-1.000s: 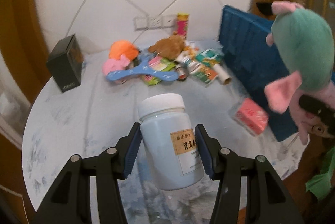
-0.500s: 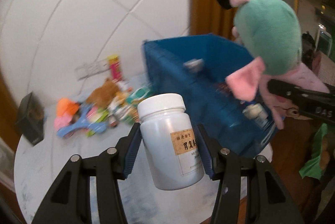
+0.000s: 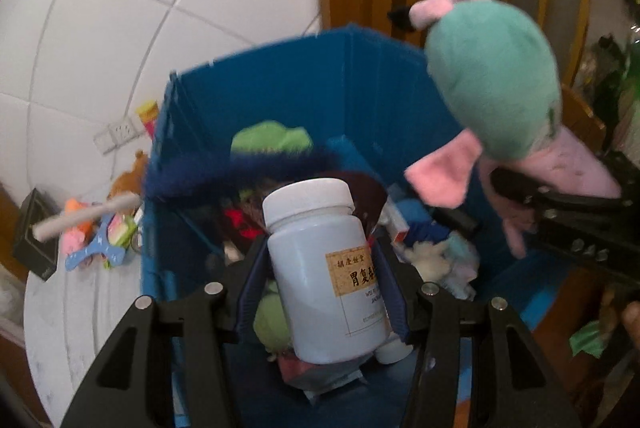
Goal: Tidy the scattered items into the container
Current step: 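Carry the plush pig and white bottle over the blue crate and release both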
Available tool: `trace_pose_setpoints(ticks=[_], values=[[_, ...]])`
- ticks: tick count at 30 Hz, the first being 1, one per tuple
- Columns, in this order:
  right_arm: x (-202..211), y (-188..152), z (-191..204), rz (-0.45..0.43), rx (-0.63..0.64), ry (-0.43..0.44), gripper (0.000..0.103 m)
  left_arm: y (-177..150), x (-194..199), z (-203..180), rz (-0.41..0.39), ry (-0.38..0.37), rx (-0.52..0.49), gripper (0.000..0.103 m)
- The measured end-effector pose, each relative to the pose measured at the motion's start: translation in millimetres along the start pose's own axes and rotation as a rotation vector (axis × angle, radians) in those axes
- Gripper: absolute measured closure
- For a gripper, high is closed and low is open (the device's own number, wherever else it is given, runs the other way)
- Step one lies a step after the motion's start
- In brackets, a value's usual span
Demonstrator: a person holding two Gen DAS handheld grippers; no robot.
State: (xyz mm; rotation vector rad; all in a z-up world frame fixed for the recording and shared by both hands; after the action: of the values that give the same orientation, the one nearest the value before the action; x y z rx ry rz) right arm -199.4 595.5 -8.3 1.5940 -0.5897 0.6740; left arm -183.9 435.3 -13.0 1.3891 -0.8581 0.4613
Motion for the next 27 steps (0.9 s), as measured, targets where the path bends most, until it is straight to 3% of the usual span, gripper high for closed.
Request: trace_pose_setpoints(ticks=[4, 6, 8, 10, 19, 27], values=[[-13.6, -8.4, -12.4, 0.018, 0.003, 0.029, 0.036, -3.7, -14.6, -2.1, 0.028, 0.039, 0.017, 0.052], [-15.5, -9.3, -14.1, 0.016, 0.001, 0.036, 0.029, -5.7, -16.9, -1.0, 0.029, 0.059, 0.017, 0.050], [-15.7, -9.3, -15.5, 0.012, -0.003, 0.036, 0.014, -7.7, -19.3, 0.1, 0.030, 0.079, 0.018, 0.021], [-14.2, -8.2, -17.2, 0.007, -0.007, 0.024, 0.001, -10.0, -20.6, 0.6, 0.029, 0.094, 0.020, 0.013], [-20.7, -12.1, -13.4, 0.021, 0.013, 0.007, 0.001, -17.3, -12.3, 8.3, 0.025, 0.096, 0.058, 0.013], [-21.6, -8.9, 16.2, 0.033, 0.057, 0.031, 0.000, -19.8, 16.4, 44.0, -0.029, 0.126, 0.114, 0.013]])
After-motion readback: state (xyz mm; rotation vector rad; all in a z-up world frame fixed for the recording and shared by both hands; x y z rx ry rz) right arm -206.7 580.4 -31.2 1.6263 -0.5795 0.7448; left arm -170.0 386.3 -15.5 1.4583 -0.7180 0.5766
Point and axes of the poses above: each gripper's, at about its wrist camera, not at the fingertips, and x roughly against the way its jaws point, z to its left, y to its top, the point moved 2 cm from there along -x, roughly the way its jaws point, and after that the axes turned 10 degrees about x, right-handed, at the moved point
